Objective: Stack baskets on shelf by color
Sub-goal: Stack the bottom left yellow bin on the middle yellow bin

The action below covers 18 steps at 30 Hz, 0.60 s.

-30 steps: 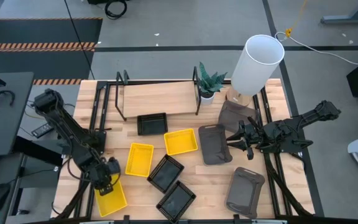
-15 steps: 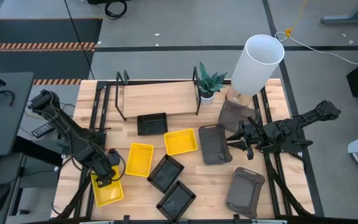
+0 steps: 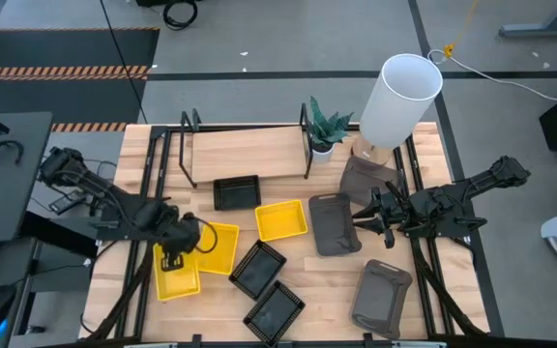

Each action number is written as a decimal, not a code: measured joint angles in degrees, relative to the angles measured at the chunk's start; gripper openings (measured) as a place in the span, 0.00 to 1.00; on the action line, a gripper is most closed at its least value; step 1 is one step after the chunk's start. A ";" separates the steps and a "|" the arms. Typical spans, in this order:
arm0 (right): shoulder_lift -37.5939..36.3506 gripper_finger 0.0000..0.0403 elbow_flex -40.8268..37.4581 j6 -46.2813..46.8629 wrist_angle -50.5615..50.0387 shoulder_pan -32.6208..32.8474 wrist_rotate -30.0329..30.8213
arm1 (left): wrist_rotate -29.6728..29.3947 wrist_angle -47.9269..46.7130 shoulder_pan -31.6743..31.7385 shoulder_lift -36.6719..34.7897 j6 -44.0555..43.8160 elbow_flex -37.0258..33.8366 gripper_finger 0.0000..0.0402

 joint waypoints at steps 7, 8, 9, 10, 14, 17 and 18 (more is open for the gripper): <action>-0.02 0.29 -0.02 0.00 0.00 -0.02 0.00 | -1.08 -0.12 9.10 0.07 12.75 3.39 0.02; 0.00 0.29 -0.02 -0.02 0.00 0.00 -0.02 | -1.32 0.38 10.25 0.07 14.51 3.56 0.02; 0.00 0.29 -0.01 0.00 0.02 0.00 0.00 | -1.56 1.29 11.35 0.07 16.13 3.61 0.02; 0.00 0.29 -0.02 -0.01 0.00 -0.02 0.00 | -1.70 2.32 12.47 0.08 17.66 3.63 0.02; 0.00 0.29 -0.01 0.00 0.01 -0.02 0.00 | -3.30 6.42 15.62 0.09 22.92 3.63 0.02; 0.00 0.29 -0.02 -0.01 0.00 -0.02 0.00 | -5.75 9.86 16.55 0.09 26.40 3.63 0.02; 0.00 0.29 0.00 -0.02 0.02 0.00 -0.02 | -6.32 10.72 16.52 0.09 27.59 3.63 0.02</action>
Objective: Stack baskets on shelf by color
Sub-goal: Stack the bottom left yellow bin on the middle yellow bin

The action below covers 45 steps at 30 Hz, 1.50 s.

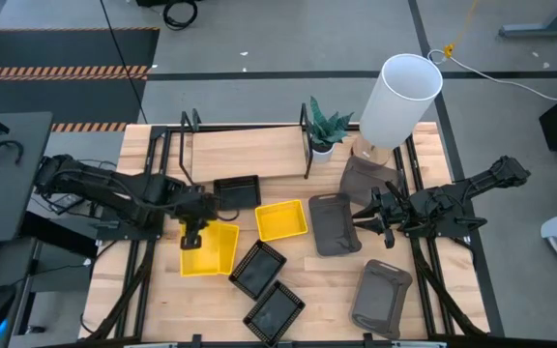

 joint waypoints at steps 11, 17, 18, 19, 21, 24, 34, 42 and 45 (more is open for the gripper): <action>0.00 0.29 -0.02 0.02 -0.02 0.00 0.02 | -2.41 10.13 0.49 0.02 10.44 -7.08 0.02; 0.00 0.29 -0.02 0.00 0.00 -0.02 0.02 | -2.70 11.77 1.98 0.02 10.69 -7.08 0.02; -0.01 0.29 -0.02 0.02 -0.02 -0.02 0.02 | -2.69 11.74 1.99 0.02 10.69 -7.08 0.02; -0.01 0.29 -0.02 0.02 -0.02 0.00 0.00 | -2.66 11.72 1.99 0.02 10.71 -7.08 0.02; 0.00 0.29 -0.02 0.00 -0.02 -0.02 0.02 | -2.66 11.75 1.97 0.02 10.73 -7.08 0.02; 0.00 0.29 -0.01 0.01 -0.02 -0.01 0.02 | -2.76 12.00 1.97 0.02 10.80 -7.10 0.02; 0.00 0.29 -0.01 0.00 0.00 -0.01 0.01 | -3.44 13.17 1.81 0.02 13.27 -7.13 0.03; 0.00 0.29 -0.01 0.02 0.00 -0.01 0.01 | -3.62 14.38 1.47 1.52 13.69 -9.45 0.10; 0.00 0.29 -0.02 0.02 0.10 0.00 0.02 | -3.54 15.55 0.97 2.35 13.69 -9.69 0.16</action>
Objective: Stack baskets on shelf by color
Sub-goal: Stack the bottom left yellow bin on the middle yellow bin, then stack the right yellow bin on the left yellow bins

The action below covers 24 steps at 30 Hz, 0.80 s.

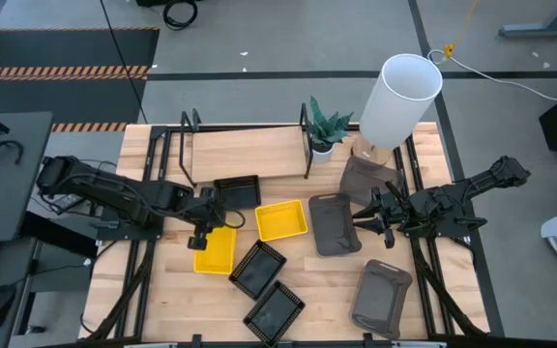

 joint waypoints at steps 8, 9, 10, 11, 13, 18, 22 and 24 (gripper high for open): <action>-0.02 0.29 0.02 0.00 0.90 -0.02 0.00 | -2.44 0.96 -0.10 0.29 -0.77 0.75 0.41; 0.00 0.29 0.02 -0.01 0.89 -0.02 0.00 | -3.01 0.89 -0.10 0.29 -1.36 1.30 0.44; 0.00 0.29 0.02 0.00 0.89 0.00 -0.02 | -3.54 0.85 -0.02 0.29 -1.58 1.94 0.46; 0.00 0.29 0.01 0.00 0.89 -0.01 0.00 | -4.13 0.93 0.00 0.29 -1.95 2.44 0.48; 0.00 0.29 0.00 0.00 0.92 0.00 -0.02 | -5.33 2.36 0.04 0.29 -3.48 3.14 0.49; 0.00 0.29 0.02 0.00 1.04 0.00 0.00 | -6.53 3.67 0.04 0.71 -7.37 3.26 0.47; 0.00 0.29 0.00 0.00 1.08 -0.01 0.00 | -8.40 2.81 0.03 2.59 -10.24 0.65 0.41; 0.00 0.29 0.00 0.00 1.21 0.00 -0.02 | -8.19 4.15 -0.33 4.19 -11.35 -1.15 0.39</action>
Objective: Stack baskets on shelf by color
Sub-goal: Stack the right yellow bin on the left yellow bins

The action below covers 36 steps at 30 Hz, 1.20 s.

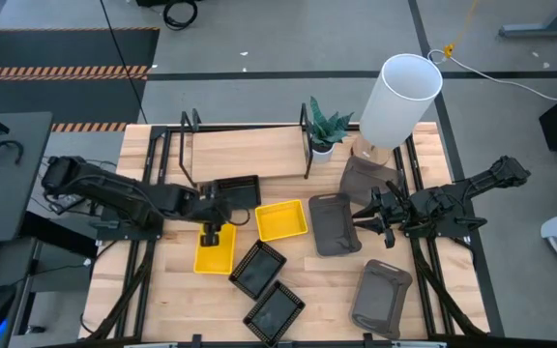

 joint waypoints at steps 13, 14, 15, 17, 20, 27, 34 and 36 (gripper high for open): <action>0.39 0.29 0.01 0.00 1.09 0.00 0.01 | -0.17 5.39 -0.48 3.13 3.72 6.10 0.29; 0.42 0.29 0.01 0.00 1.08 0.00 0.01 | -0.24 6.86 -0.49 3.76 4.01 6.10 0.29; 0.42 0.29 0.01 0.00 1.10 0.00 0.02 | -0.40 8.79 -0.49 4.71 4.20 6.16 0.29; 0.46 0.29 0.00 -0.02 1.09 -0.02 0.02 | -0.47 10.74 -0.46 7.33 4.98 6.22 0.30; 0.49 0.29 0.00 0.00 1.43 0.00 0.02 | -0.69 9.91 -0.46 12.59 8.43 9.45 0.35; 0.87 0.29 0.00 -0.01 1.32 -0.01 0.00 | -1.04 3.15 -0.83 23.07 22.01 21.57 0.47; 0.87 0.29 0.00 -0.02 1.79 -0.02 0.02 | -3.30 2.75 -2.91 28.14 43.22 24.59 0.54; 0.87 0.29 0.00 0.00 2.06 -0.01 0.02 | -4.03 2.55 -3.19 29.17 47.73 24.59 0.55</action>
